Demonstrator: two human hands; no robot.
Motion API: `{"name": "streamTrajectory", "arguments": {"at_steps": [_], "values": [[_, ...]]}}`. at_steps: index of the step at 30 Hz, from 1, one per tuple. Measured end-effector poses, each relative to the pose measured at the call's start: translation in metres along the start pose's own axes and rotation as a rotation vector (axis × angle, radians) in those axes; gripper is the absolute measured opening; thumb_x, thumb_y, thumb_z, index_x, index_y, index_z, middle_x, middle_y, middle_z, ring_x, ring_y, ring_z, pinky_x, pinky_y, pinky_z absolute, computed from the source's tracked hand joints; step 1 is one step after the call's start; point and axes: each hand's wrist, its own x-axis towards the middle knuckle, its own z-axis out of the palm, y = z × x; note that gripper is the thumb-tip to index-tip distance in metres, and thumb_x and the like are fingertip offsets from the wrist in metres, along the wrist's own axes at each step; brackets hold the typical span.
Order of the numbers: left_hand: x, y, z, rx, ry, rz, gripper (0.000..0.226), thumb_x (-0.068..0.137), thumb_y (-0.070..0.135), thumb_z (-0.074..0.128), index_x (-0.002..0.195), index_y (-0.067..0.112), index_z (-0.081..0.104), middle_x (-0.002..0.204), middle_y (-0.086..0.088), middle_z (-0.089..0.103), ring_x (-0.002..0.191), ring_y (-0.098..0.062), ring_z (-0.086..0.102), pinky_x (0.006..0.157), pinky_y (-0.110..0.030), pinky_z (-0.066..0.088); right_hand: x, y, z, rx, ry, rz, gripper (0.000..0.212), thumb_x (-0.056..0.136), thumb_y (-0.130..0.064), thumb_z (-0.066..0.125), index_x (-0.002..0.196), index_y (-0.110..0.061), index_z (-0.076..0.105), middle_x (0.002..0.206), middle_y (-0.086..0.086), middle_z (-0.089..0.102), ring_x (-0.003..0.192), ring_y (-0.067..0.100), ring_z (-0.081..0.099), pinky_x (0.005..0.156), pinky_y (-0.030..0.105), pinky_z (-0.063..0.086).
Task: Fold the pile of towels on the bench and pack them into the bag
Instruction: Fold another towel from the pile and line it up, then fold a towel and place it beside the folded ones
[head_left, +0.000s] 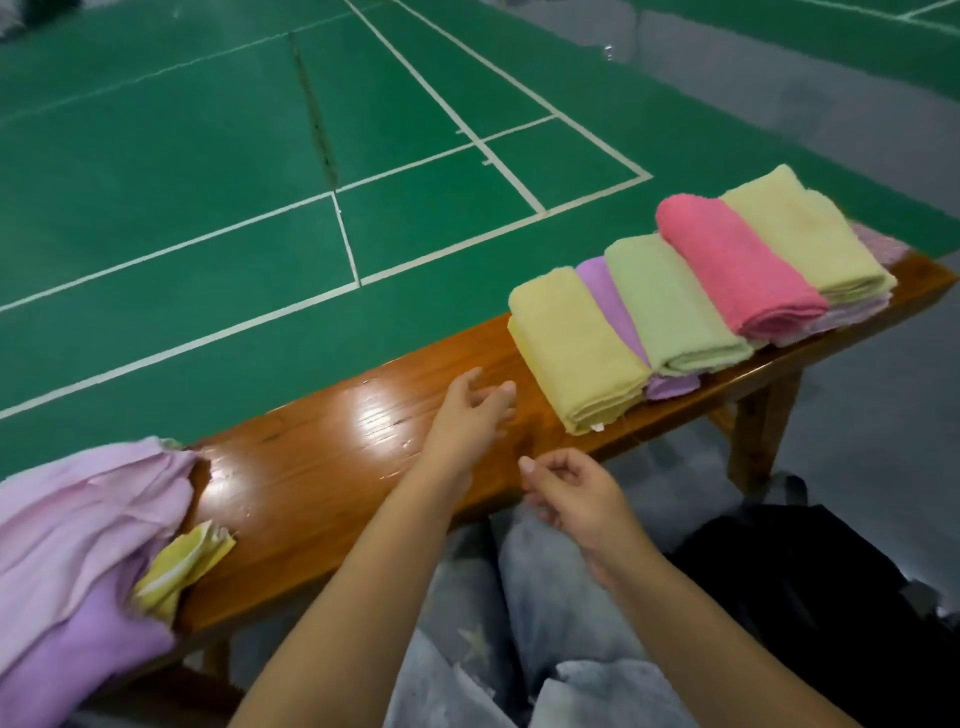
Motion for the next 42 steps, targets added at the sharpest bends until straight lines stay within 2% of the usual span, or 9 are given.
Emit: {"name": "streamTrajectory", "arguments": {"at_steps": [11, 13, 16, 19, 21, 24, 29, 35, 42], "values": [[-0.113, -0.085, -0.158, -0.264, 0.489, -0.063, 0.055, 0.092, 0.039, 0.061, 0.140, 0.026, 0.036, 0.130, 0.001, 0.054, 0.107, -0.013, 0.062, 0.092, -0.032, 0.052, -0.034, 0.000, 0.130, -0.276, -0.331, -0.055, 0.018, 0.086, -0.029, 0.066, 0.094, -0.013, 0.063, 0.085, 0.000, 0.068, 0.078, 0.010, 0.064, 0.063, 0.018, 0.048], [-0.128, -0.090, -0.191, -0.153, 0.687, -0.016, 0.047, 0.092, 0.037, 0.062, 0.133, 0.025, 0.044, 0.127, -0.002, 0.058, 0.106, -0.015, 0.060, 0.092, -0.034, 0.051, -0.039, 0.002, 0.159, -0.295, -0.414, -0.037, 0.019, 0.086, -0.030, 0.066, 0.095, -0.013, 0.063, 0.088, 0.000, 0.068, 0.078, 0.009, 0.065, 0.065, 0.020, 0.049], [-0.146, -0.096, -0.246, 0.146, 0.942, -0.009, 0.045, 0.092, 0.036, 0.061, 0.132, 0.019, 0.048, 0.105, -0.004, 0.066, 0.094, -0.011, 0.061, 0.082, -0.021, 0.046, -0.043, 0.004, 0.190, -0.334, -0.502, -0.036, 0.023, 0.086, -0.028, 0.067, 0.097, -0.009, 0.064, 0.088, 0.002, 0.068, 0.071, 0.005, 0.064, 0.063, 0.020, 0.050], [-0.153, -0.113, -0.304, 0.439, 1.110, -0.038, 0.047, 0.092, 0.027, 0.062, 0.133, 0.007, 0.051, 0.124, -0.013, 0.060, 0.118, -0.025, 0.054, 0.103, -0.032, 0.036, -0.040, 0.004, 0.203, -0.368, -0.492, -0.079, 0.024, 0.085, -0.029, 0.067, 0.096, -0.008, 0.065, 0.086, 0.002, 0.068, 0.066, 0.003, 0.063, 0.057, 0.016, 0.049], [-0.150, -0.127, -0.335, 0.582, 1.085, -0.146, 0.047, 0.091, 0.024, 0.062, 0.133, 0.004, 0.052, 0.133, -0.019, 0.054, 0.125, -0.034, 0.047, 0.106, -0.038, 0.032, -0.037, 0.004, 0.204, -0.379, -0.476, -0.099, 0.023, 0.085, -0.029, 0.067, 0.094, -0.008, 0.065, 0.086, 0.003, 0.068, 0.069, 0.006, 0.062, 0.056, 0.017, 0.046], [-0.145, -0.144, -0.360, 0.677, 1.063, -0.259, 0.032, 0.090, 0.023, 0.061, 0.118, 0.008, 0.064, 0.123, -0.017, 0.061, 0.114, -0.035, 0.053, 0.094, -0.040, 0.039, -0.035, 0.007, 0.199, -0.355, -0.459, -0.113, 0.021, 0.085, -0.027, 0.066, 0.093, -0.007, 0.065, 0.085, 0.006, 0.067, 0.073, 0.012, 0.062, 0.060, 0.021, 0.046], [-0.152, -0.139, -0.370, 0.483, 1.138, -0.149, 0.011, 0.090, 0.011, 0.059, 0.091, 0.005, 0.068, 0.096, -0.013, 0.070, 0.094, -0.030, 0.061, 0.081, -0.031, 0.043, -0.032, 0.014, 0.199, -0.356, -0.446, -0.097, 0.022, 0.085, -0.027, 0.066, 0.091, -0.006, 0.066, 0.082, 0.007, 0.067, 0.074, 0.014, 0.062, 0.061, 0.024, 0.047], [-0.173, -0.086, -0.337, 0.256, 1.220, 0.225, 0.009, 0.094, 0.010, 0.057, 0.085, 0.011, 0.054, 0.075, 0.004, 0.057, 0.079, -0.020, 0.055, 0.065, -0.019, 0.040, -0.033, 0.015, 0.206, -0.395, -0.432, -0.122, 0.017, 0.085, -0.033, 0.067, 0.091, -0.017, 0.065, 0.089, 0.003, 0.067, 0.086, 0.020, 0.062, 0.071, 0.031, 0.053], [-0.164, -0.007, -0.254, 0.202, 0.906, 0.581, 0.025, 0.096, 0.007, 0.055, 0.084, 0.029, 0.050, 0.078, 0.014, 0.057, 0.072, 0.007, 0.052, 0.071, -0.011, 0.043, -0.042, -0.007, 0.196, -0.361, -0.595, -0.228, 0.027, 0.082, -0.032, 0.071, 0.101, -0.043, 0.055, 0.112, -0.022, 0.056, 0.102, 0.002, 0.055, 0.074, 0.022, 0.050]]}}
